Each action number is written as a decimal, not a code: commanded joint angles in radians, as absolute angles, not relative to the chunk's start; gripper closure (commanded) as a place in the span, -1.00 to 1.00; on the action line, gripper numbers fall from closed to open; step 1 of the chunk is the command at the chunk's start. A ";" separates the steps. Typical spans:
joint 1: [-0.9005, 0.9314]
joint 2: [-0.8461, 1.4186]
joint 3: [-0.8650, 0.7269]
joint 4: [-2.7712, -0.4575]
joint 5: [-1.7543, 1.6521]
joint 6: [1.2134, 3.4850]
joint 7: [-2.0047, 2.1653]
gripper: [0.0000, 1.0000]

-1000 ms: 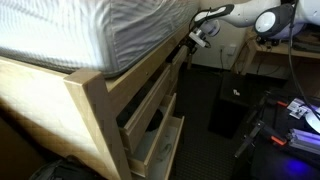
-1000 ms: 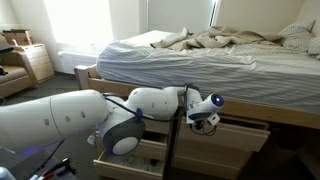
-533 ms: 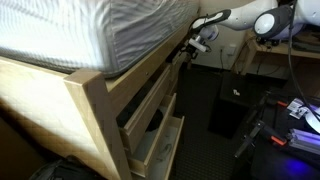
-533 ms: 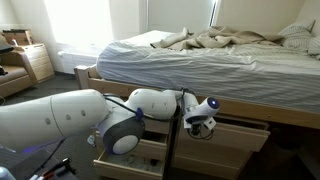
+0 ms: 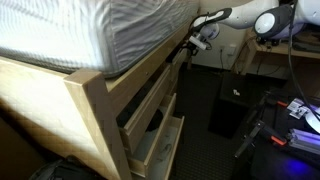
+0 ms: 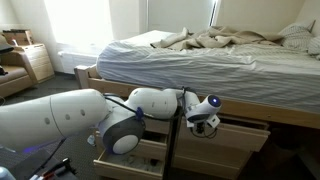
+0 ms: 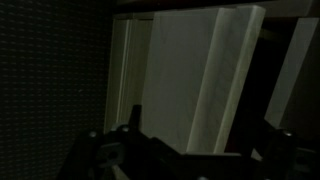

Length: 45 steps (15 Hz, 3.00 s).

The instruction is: Open both topmost drawers fully

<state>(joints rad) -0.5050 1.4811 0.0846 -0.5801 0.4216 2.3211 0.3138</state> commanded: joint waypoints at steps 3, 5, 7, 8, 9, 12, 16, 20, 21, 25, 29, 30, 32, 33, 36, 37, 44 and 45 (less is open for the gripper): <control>-0.517 1.481 0.118 -0.622 0.452 2.372 0.308 -1.00; -0.510 1.483 0.138 -0.633 0.471 2.401 0.297 -1.00; -0.485 1.484 0.123 -0.623 0.461 2.420 0.333 -1.00; -0.473 1.484 0.117 -0.614 0.453 2.423 0.342 -1.00; -0.461 1.484 0.112 -0.607 0.447 2.428 0.350 -1.00; -0.444 1.484 0.116 -0.606 0.441 2.417 0.353 -1.00; -0.435 1.487 0.112 -0.627 0.432 2.376 0.348 -1.00; -0.422 1.489 0.111 -0.634 0.429 2.329 0.339 -1.00; -0.416 1.489 0.100 -0.630 0.420 2.306 0.352 -1.00; -0.381 1.488 0.032 -0.615 0.362 2.194 0.475 -1.00; -0.345 1.475 -0.042 -0.612 0.299 2.075 0.658 -1.00; -0.338 1.474 -0.055 -0.611 0.284 2.044 0.695 -1.00; -0.322 1.474 -0.086 -0.609 0.247 1.991 0.780 -1.00; -0.313 1.474 -0.103 -0.606 0.226 1.965 0.824 -1.00; -0.272 1.474 -0.161 -0.591 0.149 1.938 0.979 -1.00; -0.261 1.474 -0.177 -0.587 0.122 1.913 1.022 -1.00; -0.227 1.473 -0.170 -0.574 0.007 1.674 1.076 -1.00; -0.232 1.473 -0.157 -0.585 0.011 1.648 1.044 -1.00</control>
<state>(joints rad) -0.2134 1.4734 -0.1944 -0.5790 0.0200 1.7425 1.1286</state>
